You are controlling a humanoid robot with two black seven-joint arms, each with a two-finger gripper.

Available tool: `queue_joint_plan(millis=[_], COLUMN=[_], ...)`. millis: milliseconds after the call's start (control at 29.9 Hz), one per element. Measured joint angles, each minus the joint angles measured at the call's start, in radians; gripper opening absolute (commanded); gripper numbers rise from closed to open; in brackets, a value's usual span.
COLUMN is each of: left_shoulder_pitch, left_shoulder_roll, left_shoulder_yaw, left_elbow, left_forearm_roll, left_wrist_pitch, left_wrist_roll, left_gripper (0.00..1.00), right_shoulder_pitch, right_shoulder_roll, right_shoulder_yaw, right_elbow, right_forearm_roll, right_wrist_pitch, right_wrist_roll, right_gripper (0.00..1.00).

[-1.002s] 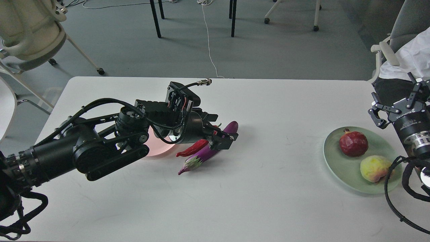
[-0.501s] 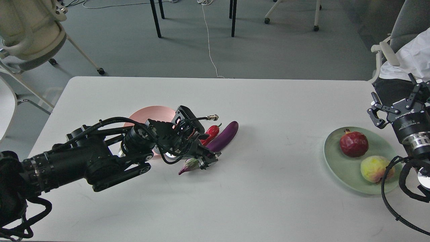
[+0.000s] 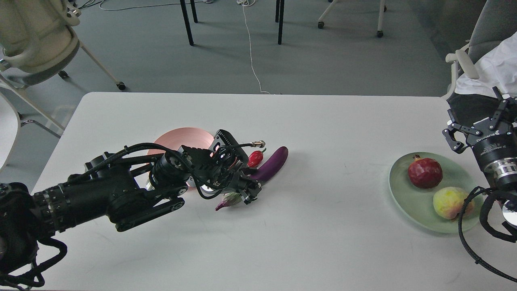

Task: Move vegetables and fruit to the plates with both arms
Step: 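Grasp the purple eggplant with the left gripper and lift it, then lower the eggplant onto the pink plate and open the left gripper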

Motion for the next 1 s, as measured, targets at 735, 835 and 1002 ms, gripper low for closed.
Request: queue_joint_plan(millis=[735, 835, 1002], left_shoulder_pitch=[-0.096, -0.066, -0.008], left_shoulder_roll=[0.358, 0.376, 0.382], left_shoulder_yaw=[-0.027, -0.008, -0.002], left_elbow=[-0.167, -0.135, -0.095], left_forearm_roll=[-0.187, -0.187, -0.179], left_wrist_pitch=[-0.008, -0.001, 0.003], left_wrist_roll=[-0.013, -0.013, -0.01], left_gripper=[0.15, 0.18, 0.27], right_shoulder_pitch=[0.004, 0.009, 0.016], right_shoulder_roll=[0.011, 0.029, 0.039], right_shoulder_yaw=[0.016, 0.016, 0.016], right_elbow=[-0.029, -0.038, -0.039], right_forearm_roll=[0.0, 0.0, 0.0], right_wrist_pitch=[0.0, 0.0, 0.0], right_wrist_roll=[0.0, 0.0, 0.0], right_gripper=[0.99, 0.99, 0.99])
